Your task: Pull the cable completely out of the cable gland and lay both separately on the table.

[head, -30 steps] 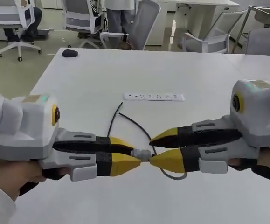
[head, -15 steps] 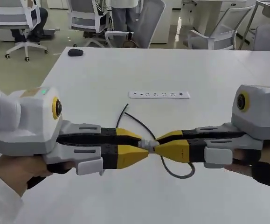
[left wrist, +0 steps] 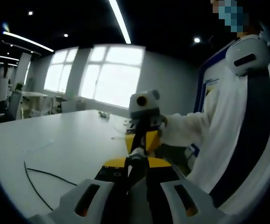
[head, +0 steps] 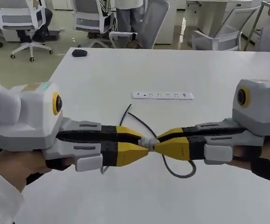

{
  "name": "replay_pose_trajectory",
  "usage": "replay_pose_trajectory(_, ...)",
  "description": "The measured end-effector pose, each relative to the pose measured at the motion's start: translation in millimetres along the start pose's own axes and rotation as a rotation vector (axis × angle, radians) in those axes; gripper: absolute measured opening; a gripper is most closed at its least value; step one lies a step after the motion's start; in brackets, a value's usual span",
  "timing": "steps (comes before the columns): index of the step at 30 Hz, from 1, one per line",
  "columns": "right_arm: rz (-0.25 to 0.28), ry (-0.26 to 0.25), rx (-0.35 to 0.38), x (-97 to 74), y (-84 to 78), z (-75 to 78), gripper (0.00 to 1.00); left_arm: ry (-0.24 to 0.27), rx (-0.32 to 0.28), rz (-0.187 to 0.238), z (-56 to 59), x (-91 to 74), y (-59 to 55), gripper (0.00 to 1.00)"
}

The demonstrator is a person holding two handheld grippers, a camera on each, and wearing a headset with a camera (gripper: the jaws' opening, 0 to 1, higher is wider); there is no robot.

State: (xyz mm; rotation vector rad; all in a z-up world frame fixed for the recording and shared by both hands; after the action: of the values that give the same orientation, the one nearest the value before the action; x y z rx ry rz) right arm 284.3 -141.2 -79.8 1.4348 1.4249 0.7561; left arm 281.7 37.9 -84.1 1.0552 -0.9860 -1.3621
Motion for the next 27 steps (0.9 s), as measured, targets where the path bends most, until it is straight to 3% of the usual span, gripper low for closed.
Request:
replay_pose_trajectory(3, 0.005, 0.014, -0.004, 0.3, 2.6, 1.7, 0.09, -0.003, -0.023, 0.021, -0.6, -1.3, 1.5, 0.14)
replay_pose_trajectory(6, -0.023, -0.001, -0.101, 3.1, 6.1, 3.8, 0.08, 0.004, -0.052, 0.014, -2.0, -1.9, -0.7, 0.14)
replay_pose_trajectory(8, -0.03, -0.007, -0.091, 5.1, 8.7, 1.7, 0.08, 0.008, -0.045, 0.025, -2.5, -2.2, 0.1, 0.13)
replay_pose_trajectory(10, -0.025, -0.007, -0.169, 5.2, 11.6, 0.9, 0.08, 0.008, -0.057, 0.034, -1.9, -2.6, 0.9, 0.13)
replay_pose_trajectory(12, -0.052, -0.018, -0.209, 6.0, 12.2, -0.7, 0.08, 0.009, -0.092, 0.039, -3.6, -2.1, 0.5, 0.13)
replay_pose_trajectory(15, -0.049, -0.015, -0.204, 6.6, 13.1, 0.0, 0.08, 0.011, -0.123, 0.072, -5.6, -2.6, -0.1, 0.13)
replay_pose_trajectory(17, -0.066, -0.033, -0.273, 6.9, 14.5, 0.0, 0.08, 0.012, -0.137, 0.082, -7.3, -3.3, -0.4, 0.13)
replay_pose_trajectory(18, -0.064, -0.042, -0.342, 6.9, 16.8, -1.1, 0.07, 0.014, -0.166, 0.088, -7.9, -4.9, -1.3, 0.13)
replay_pose_trajectory(22, -0.06, -0.049, -0.375, 6.0, 20.0, -5.0, 0.07, 0.008, -0.177, 0.116, -7.5, -4.4, 0.0, 0.13)
replay_pose_trajectory(24, -0.041, -0.045, -0.32, 5.2, 19.3, -1.4, 0.09, 0.025, -0.082, 0.095, -8.0, -4.1, 4.0, 0.13)
replay_pose_trajectory(25, -0.019, -0.021, -0.236, 3.8, 18.9, 0.1, 0.1, 0.021, -0.041, 0.099, -5.9, -3.0, 6.7, 0.13)
replay_pose_trajectory(26, 0.015, 0.0, -0.182, 3.0, 19.6, 1.8, 0.1, 0.011, -0.048, 0.118, -4.4, -2.3, 8.4, 0.14)
replay_pose_trajectory(27, 0.032, 0.016, -0.133, 1.9, 19.2, 3.8, 0.11, 0.007, -0.012, 0.129, -4.8, -1.7, 10.8, 0.14)
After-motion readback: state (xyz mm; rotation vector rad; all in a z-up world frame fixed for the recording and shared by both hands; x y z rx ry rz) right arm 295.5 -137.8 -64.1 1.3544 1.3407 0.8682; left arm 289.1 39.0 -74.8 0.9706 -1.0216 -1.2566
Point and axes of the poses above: the centre of the closed fingertips' face, and the gripper's own axes: x roughly forward along the fingers, z roughly to its right, y roughly out of its top, the point moved 9 cm from there along -x, roughly backward along the fingers, and after that the axes turned 8 degrees about -y, right-handed, at the moved point
